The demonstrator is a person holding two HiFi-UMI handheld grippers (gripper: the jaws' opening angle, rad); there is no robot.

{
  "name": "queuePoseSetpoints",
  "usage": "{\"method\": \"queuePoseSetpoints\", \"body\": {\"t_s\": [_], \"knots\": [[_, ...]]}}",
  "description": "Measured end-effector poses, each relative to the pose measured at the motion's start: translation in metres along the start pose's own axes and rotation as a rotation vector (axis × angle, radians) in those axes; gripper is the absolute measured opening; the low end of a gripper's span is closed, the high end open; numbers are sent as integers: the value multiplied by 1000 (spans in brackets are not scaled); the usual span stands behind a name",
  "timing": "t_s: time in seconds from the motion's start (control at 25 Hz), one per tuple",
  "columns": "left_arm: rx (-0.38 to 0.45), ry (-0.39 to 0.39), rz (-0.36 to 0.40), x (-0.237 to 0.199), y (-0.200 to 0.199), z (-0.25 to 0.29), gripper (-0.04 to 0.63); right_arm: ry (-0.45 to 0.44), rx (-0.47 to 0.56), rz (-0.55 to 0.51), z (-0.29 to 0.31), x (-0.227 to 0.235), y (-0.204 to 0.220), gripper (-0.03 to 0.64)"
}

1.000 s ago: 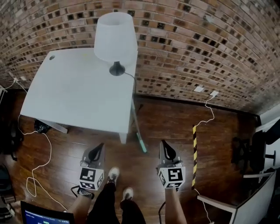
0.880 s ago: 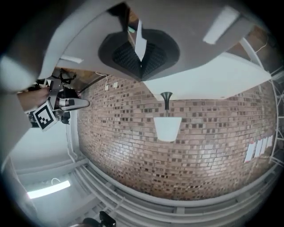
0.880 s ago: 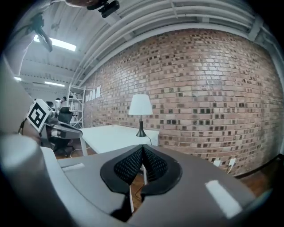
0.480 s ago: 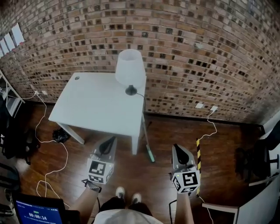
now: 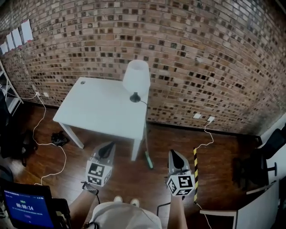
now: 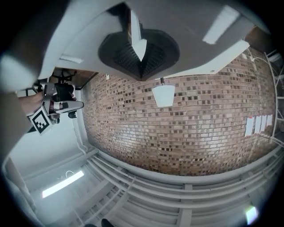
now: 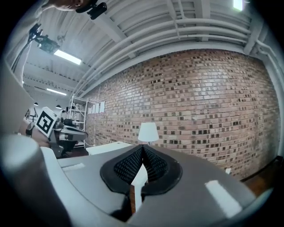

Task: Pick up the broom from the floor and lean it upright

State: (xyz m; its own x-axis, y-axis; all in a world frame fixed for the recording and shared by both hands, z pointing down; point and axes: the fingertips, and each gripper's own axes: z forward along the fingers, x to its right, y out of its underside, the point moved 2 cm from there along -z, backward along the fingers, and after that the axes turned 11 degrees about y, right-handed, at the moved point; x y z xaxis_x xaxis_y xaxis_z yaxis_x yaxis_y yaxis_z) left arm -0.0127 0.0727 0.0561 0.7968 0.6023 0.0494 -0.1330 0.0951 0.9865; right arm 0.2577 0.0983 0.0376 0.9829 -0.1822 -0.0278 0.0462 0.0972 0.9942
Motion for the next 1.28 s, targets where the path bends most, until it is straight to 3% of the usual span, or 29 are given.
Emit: {"method": "queuePoseSetpoints", "body": {"t_s": [0.28, 0.48, 0.8, 1.08, 1.28], "knots": [[11, -12, -24, -8, 2, -18, 0, -14, 7, -11, -5, -20, -8, 14], [13, -6, -29, -6, 3, -36, 0, 28, 10, -16, -14, -26, -15, 14], [-30, 5, -9, 3, 30, -76, 0, 61, 20, -21, -64, -40, -15, 14], [3, 29, 6, 60, 28, -121, 0, -20, -22, 18, -141, -46, 6, 14], [-5, -38, 22, 129, 27, -162, 0, -60, 12, 4, -220, -32, 11, 12]]}}
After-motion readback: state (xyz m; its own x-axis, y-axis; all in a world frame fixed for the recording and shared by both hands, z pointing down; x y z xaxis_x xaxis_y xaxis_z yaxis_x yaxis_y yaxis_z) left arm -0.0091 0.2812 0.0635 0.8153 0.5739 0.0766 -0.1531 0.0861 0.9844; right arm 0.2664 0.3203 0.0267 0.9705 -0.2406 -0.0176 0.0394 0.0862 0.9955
